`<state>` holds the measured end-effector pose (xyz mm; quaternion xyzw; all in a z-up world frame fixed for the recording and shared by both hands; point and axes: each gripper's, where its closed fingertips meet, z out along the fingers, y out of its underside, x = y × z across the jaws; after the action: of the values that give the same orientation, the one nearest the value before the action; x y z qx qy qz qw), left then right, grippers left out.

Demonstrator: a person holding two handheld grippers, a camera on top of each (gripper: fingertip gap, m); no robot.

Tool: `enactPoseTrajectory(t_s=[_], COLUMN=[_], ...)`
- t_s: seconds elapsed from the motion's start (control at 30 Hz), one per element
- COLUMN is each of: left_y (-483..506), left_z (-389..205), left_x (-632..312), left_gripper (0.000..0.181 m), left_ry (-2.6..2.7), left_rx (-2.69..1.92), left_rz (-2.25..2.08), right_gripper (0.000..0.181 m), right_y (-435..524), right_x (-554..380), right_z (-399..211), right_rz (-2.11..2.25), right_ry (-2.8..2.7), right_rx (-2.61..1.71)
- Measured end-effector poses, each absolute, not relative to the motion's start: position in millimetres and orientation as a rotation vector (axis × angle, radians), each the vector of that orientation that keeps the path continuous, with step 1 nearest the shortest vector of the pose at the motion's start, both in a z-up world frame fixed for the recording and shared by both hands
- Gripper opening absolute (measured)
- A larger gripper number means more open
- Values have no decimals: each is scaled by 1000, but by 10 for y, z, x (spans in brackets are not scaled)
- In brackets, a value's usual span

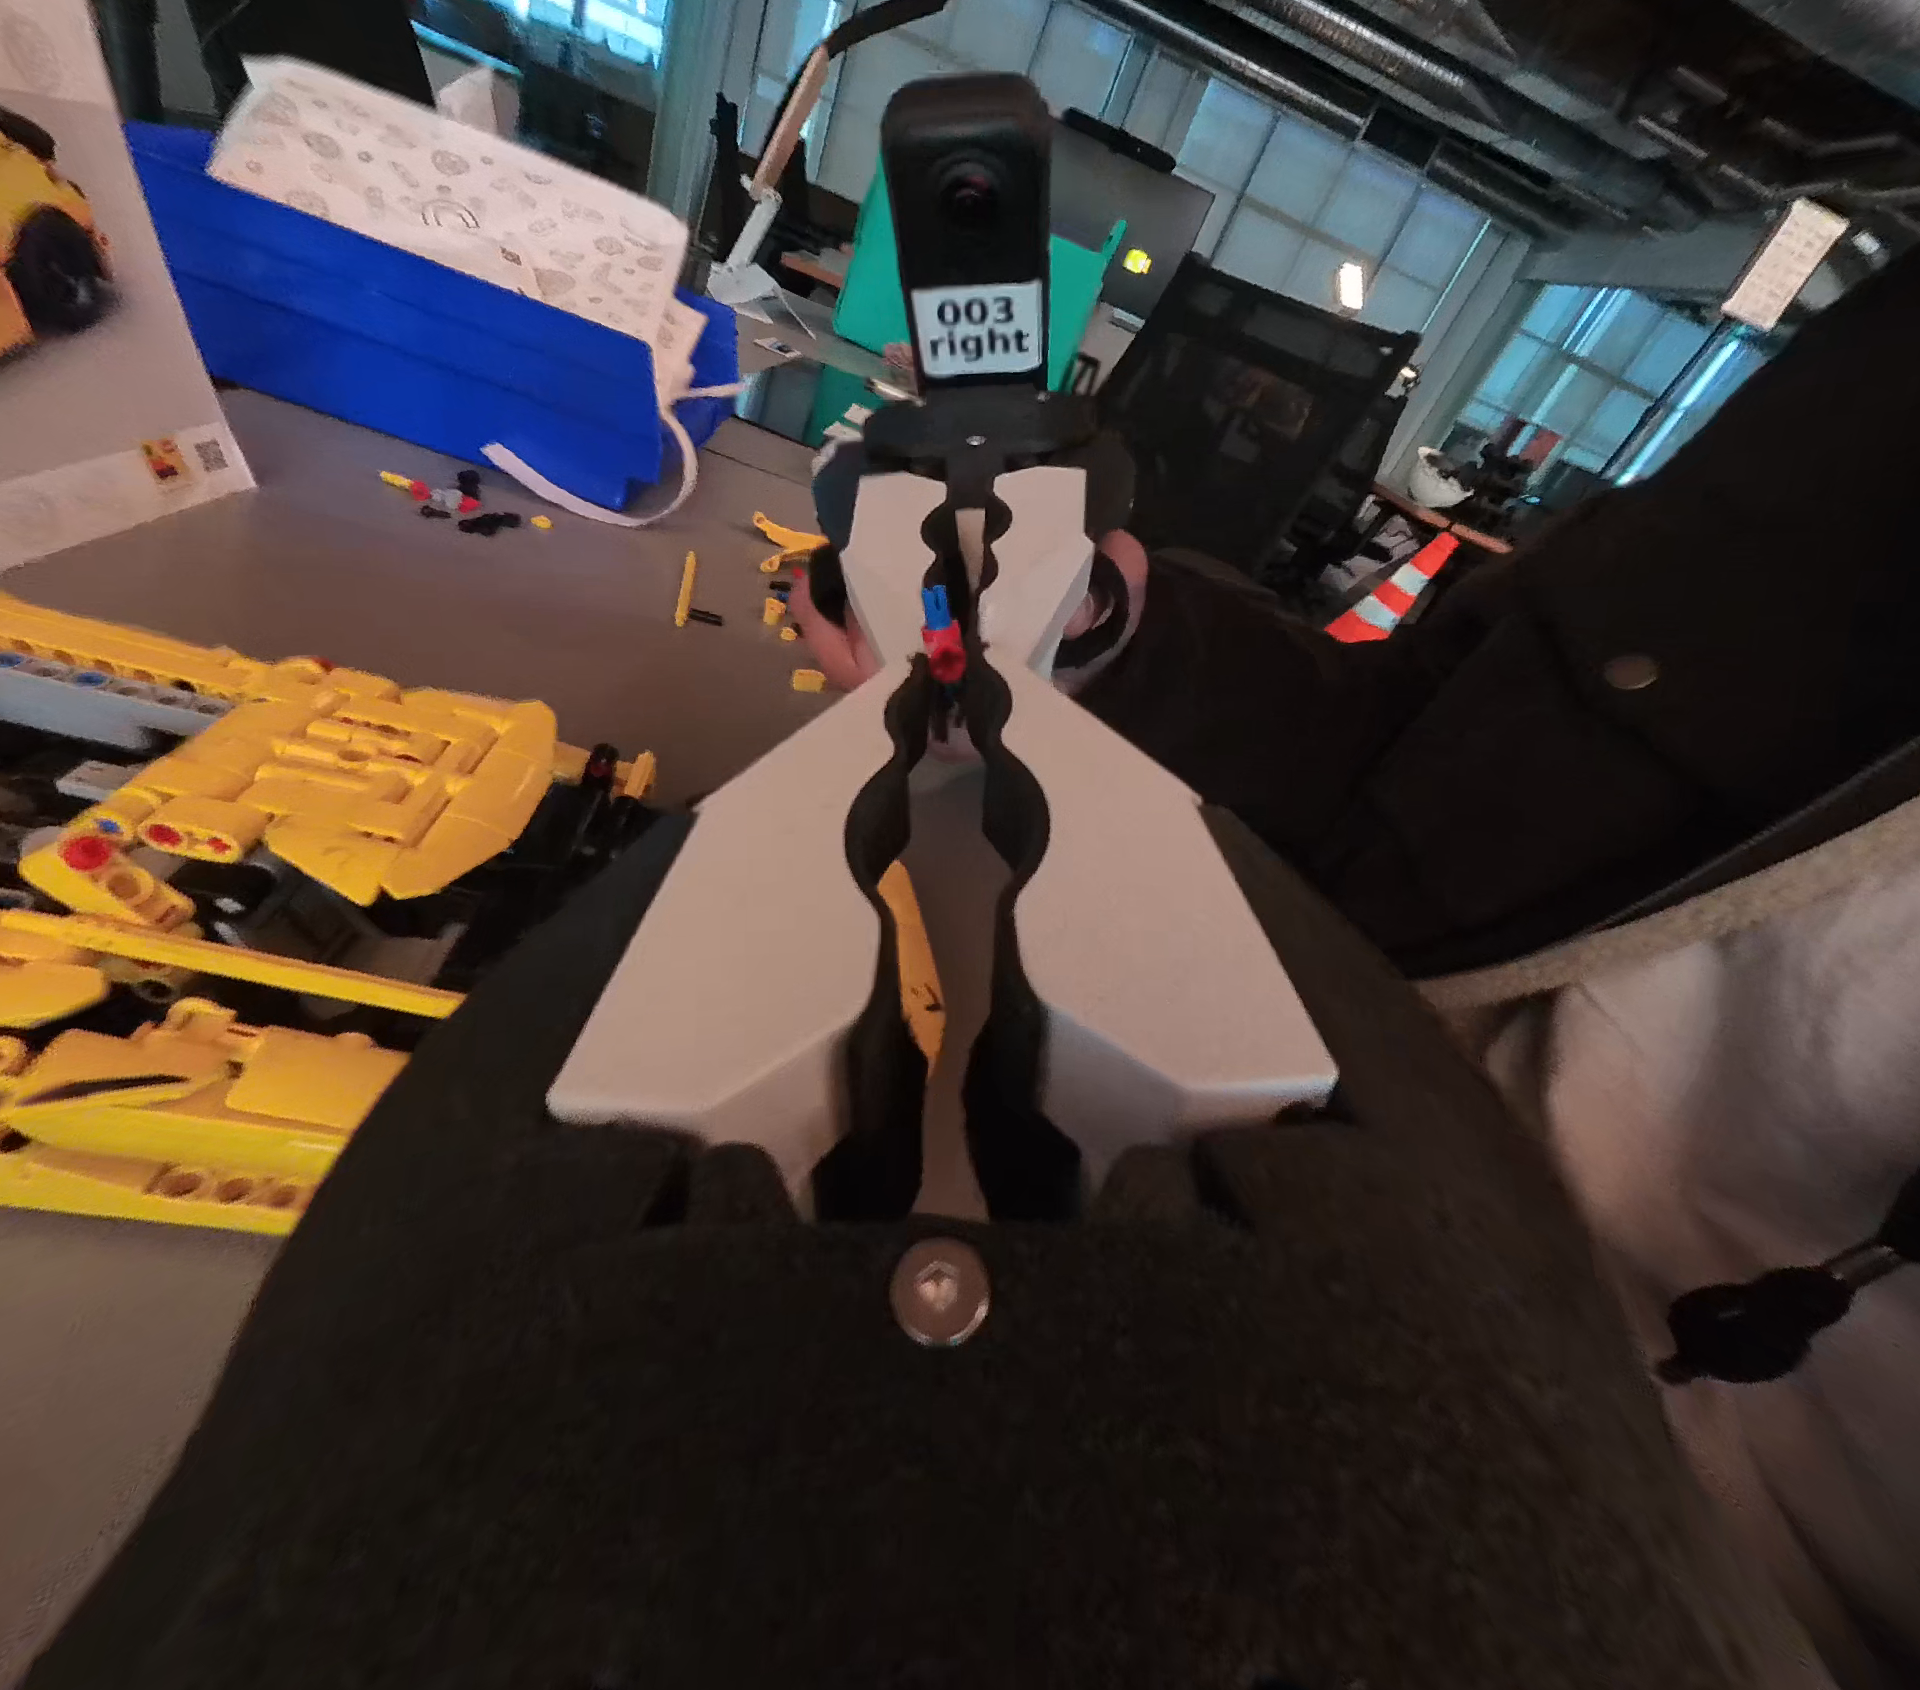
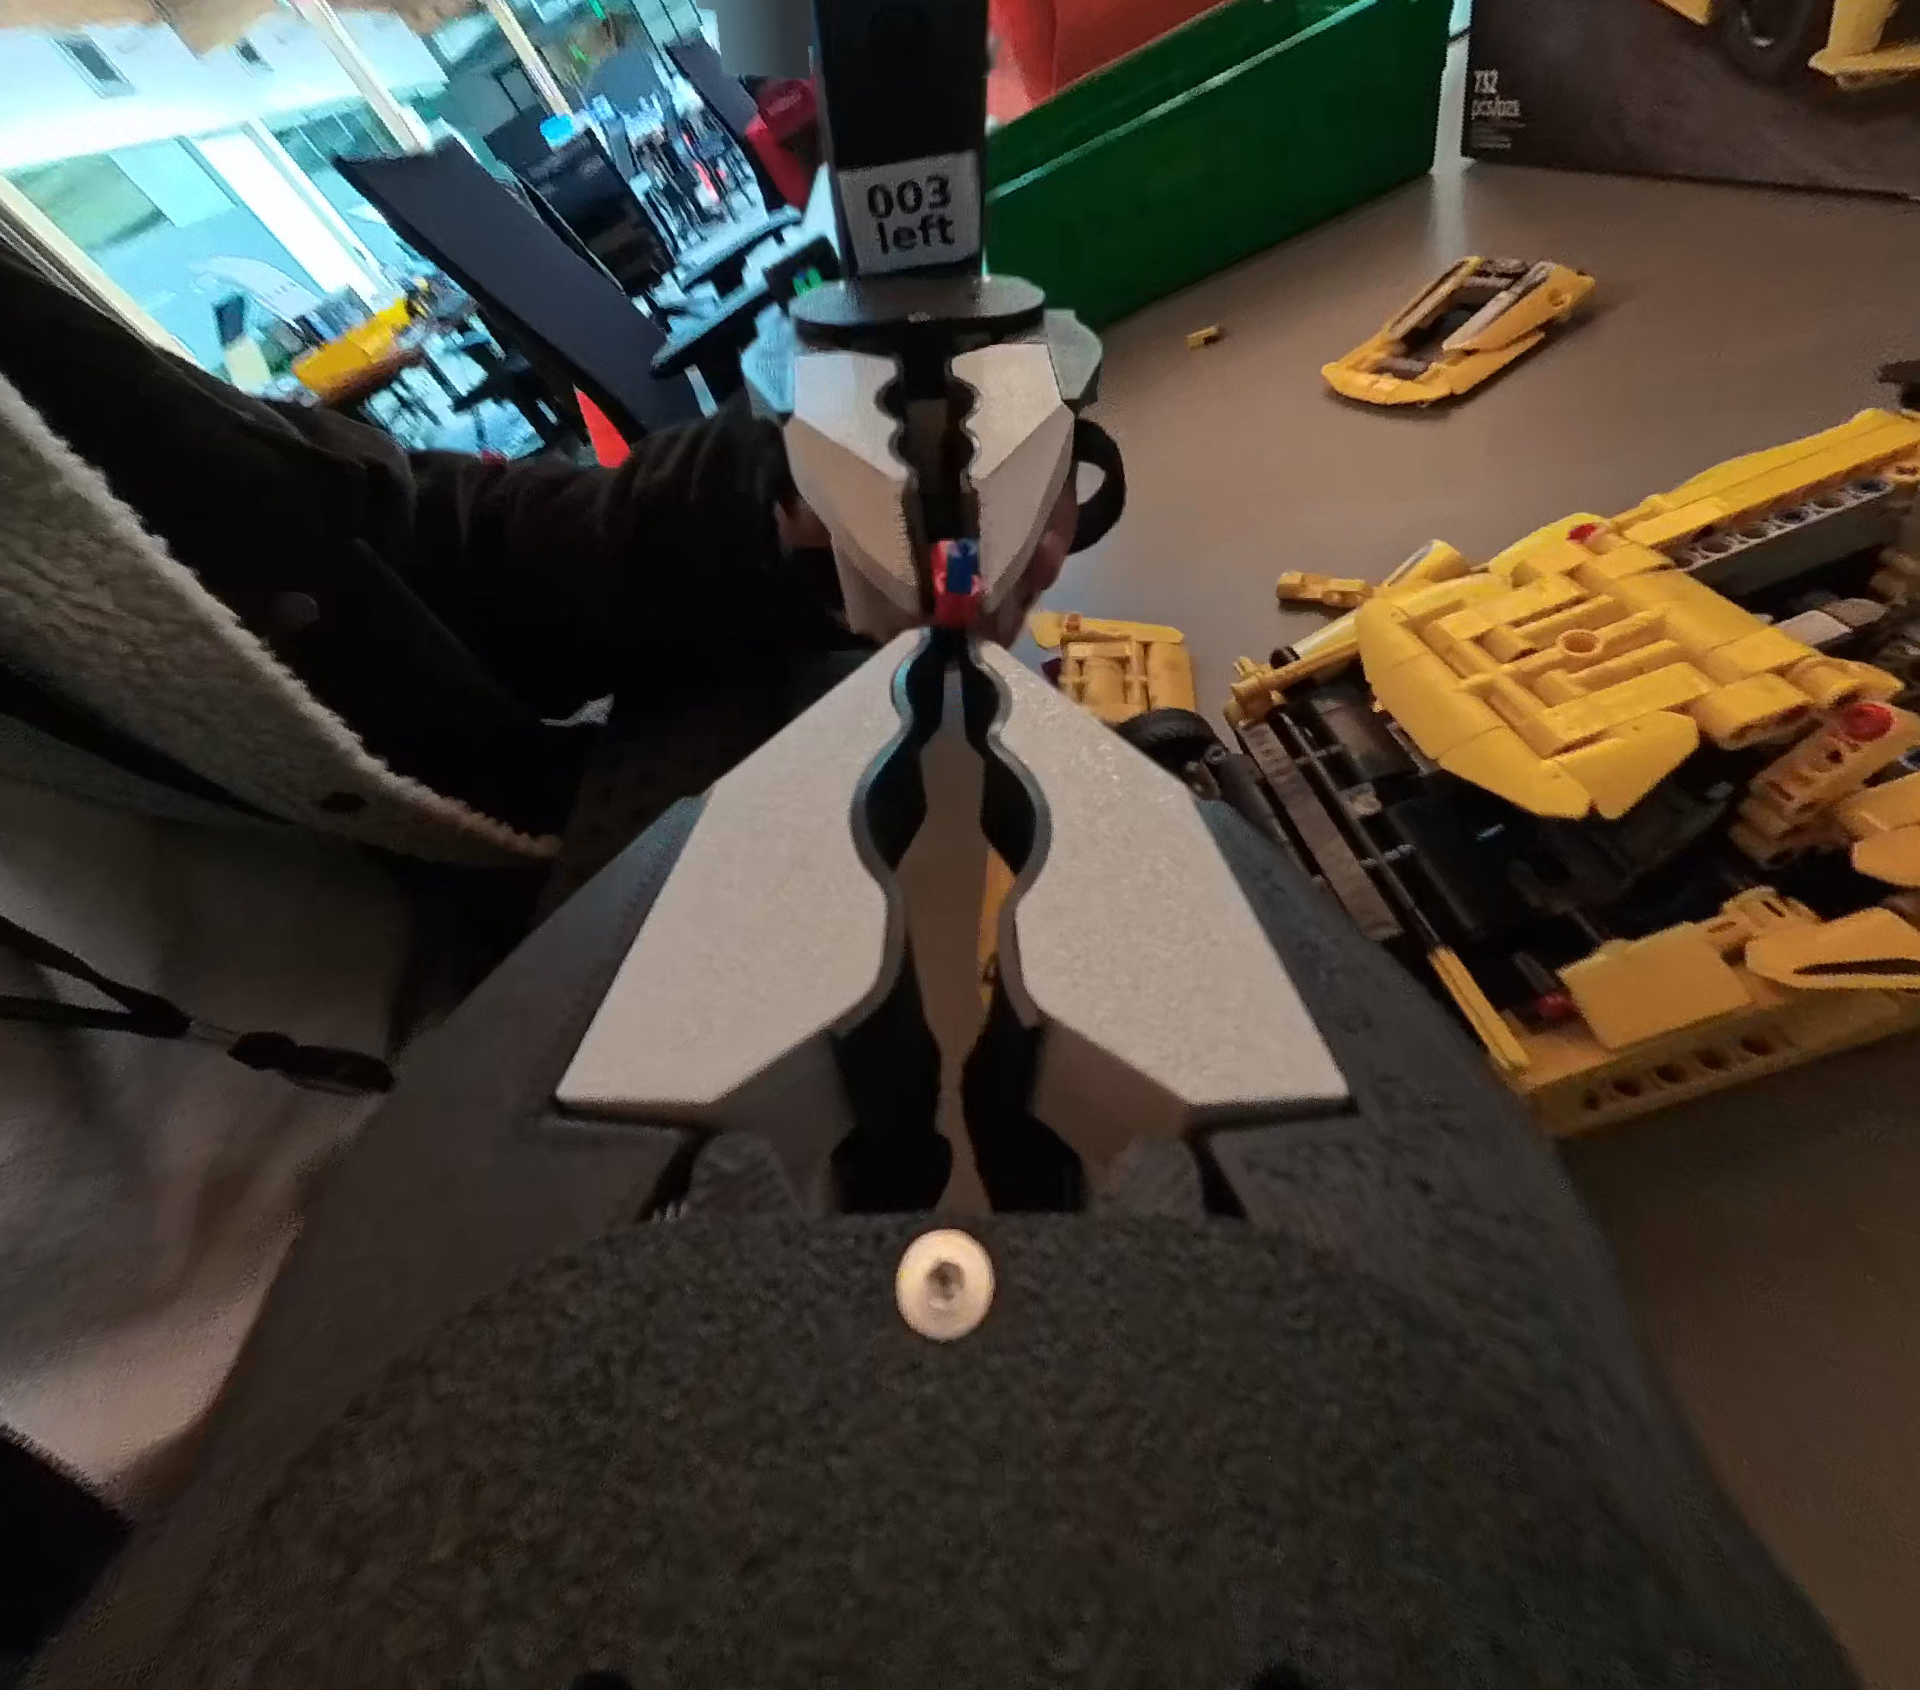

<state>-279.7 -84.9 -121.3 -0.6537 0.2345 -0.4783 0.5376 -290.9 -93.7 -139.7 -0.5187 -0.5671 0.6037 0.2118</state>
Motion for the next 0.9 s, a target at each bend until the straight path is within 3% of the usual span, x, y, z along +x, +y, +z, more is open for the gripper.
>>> enactPoseTrajectory(t_s=[0.33, 0.4, 0.47, 0.53, 0.63, 0.7, 0.9], left_y=[-856, -869, -871, -894, -927, -936, -959], left_z=[-1247, -1145, -1073, -1031, -1021, -1020, -1008], left_x=[-2799, -2825, -2859, -2849, -2800, -2786, -2742], left_gripper=[6, 6, 6, 6, 6, 6, 5], left_ry=[563, 510, 469, 466, 489, 493, 511], left_rx=[-1560, -1502, -1452, -1422, -1412, -1410, -1405], left_rz=[-1166, -1250, -1303, -1332, -1347, -1359, -1322], right_gripper=[5, 27, 35, 33, 10, 3, 2], right_y=[-923, -947, -975, -1029, -1097, -1084, -1154], right_x=[-2933, -2947, -2966, -2963, -2949, -2948, -2893], right_z=[-1416, -1388, -1320, -1222, -1178, -1187, -1208], right_rz=[1678, 1757, 1851, 1927, 2011, 1994, 1972], right_ry=[-1563, -1538, -1494, -1468, -1472, -1471, -1552], right_rx=[-1452, -1456, -1454, -1418, -1409, -1414, -1401])
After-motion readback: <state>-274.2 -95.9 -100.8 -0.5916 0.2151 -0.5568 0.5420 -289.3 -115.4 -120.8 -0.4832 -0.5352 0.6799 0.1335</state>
